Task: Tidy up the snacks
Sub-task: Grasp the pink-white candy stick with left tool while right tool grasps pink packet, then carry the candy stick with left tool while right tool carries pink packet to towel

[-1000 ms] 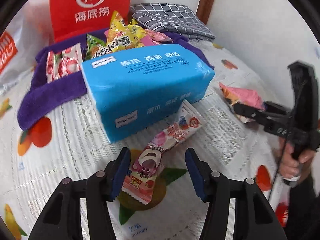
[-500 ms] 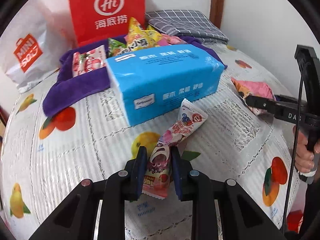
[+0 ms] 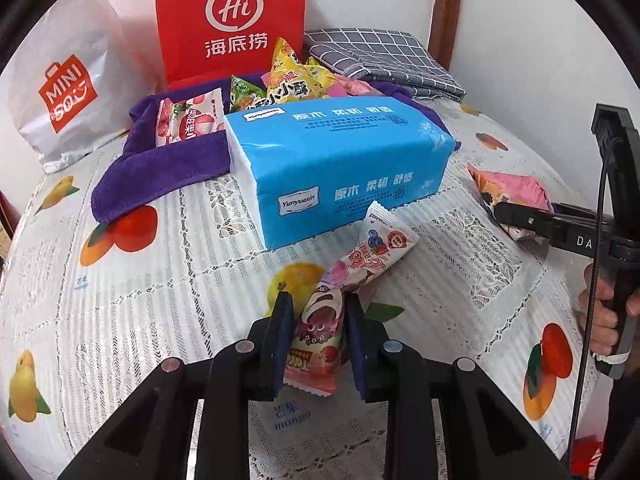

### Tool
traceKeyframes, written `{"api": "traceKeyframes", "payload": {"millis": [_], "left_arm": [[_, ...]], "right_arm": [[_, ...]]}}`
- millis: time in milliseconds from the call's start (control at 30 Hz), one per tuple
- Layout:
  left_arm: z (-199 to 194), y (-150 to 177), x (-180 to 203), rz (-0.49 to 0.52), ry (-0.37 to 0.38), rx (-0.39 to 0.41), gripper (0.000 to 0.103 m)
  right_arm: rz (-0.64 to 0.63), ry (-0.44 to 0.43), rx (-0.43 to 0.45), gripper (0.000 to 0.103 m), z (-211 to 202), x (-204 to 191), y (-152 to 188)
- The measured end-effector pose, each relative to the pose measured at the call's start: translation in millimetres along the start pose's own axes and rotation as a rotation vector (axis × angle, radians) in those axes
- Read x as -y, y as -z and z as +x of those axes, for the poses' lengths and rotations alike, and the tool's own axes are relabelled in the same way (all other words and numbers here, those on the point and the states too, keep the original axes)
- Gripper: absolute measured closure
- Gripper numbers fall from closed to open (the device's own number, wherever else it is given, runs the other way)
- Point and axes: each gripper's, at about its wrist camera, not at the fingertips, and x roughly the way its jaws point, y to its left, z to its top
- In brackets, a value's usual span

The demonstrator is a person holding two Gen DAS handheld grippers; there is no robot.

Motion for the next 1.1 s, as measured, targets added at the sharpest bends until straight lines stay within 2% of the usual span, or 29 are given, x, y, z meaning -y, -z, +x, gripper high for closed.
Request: {"api": "traceKeyframes", "payload": {"millis": [233, 433, 633, 1000, 1100], "left_arm": [[0, 0, -8, -0.034, 0.030, 0.001, 0.077], [-1, 2, -18, -0.089, 0.087, 0.007, 0.077], [-1, 2, -13, -0.057, 0.047, 0.002, 0.077], [-1, 1, -7, -0.029, 0.011, -0.002, 0.077], [-2, 1, -8, -0.036, 0.025, 0.000, 0.078]], "right_arm": [[0.014, -0.017, 0.002, 0.052, 0, 2, 0], [-0.001, 0.005, -0.002, 0.052, 0, -2, 0], [-0.095, 0.090, -0.024, 0.049, 5, -19, 1], [-0.113, 0.100, -0.033, 0.047, 5, -21, 2], [-0.114, 0.100, -0.033, 0.047, 5, -22, 2]]}}
